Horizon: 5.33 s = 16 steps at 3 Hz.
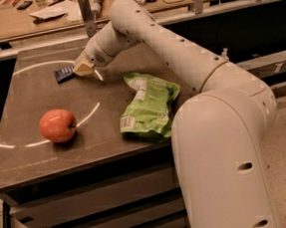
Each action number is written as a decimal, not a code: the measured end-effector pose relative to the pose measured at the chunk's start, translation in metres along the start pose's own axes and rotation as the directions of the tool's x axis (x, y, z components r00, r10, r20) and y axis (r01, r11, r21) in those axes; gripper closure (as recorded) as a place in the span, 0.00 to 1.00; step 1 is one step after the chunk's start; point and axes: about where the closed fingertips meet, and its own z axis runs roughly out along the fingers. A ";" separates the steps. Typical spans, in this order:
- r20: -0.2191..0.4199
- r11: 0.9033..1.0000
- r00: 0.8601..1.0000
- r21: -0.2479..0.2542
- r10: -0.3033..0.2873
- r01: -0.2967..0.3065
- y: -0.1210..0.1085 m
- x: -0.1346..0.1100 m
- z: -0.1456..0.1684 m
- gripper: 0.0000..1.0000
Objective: Move rxbar blueberry near apple
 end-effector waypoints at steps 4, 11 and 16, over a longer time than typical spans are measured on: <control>0.067 0.999 0.997 0.012 0.042 -0.043 -0.008 -0.009 -0.025 1.00; 0.119 0.999 0.992 -0.029 0.048 -0.045 -0.013 -0.007 -0.051 0.15; 0.056 0.991 0.995 -0.108 0.081 -0.075 -0.004 0.014 -0.024 0.38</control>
Offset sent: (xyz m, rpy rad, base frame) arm 0.0074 -0.0174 0.0274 0.0535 0.0110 -0.0397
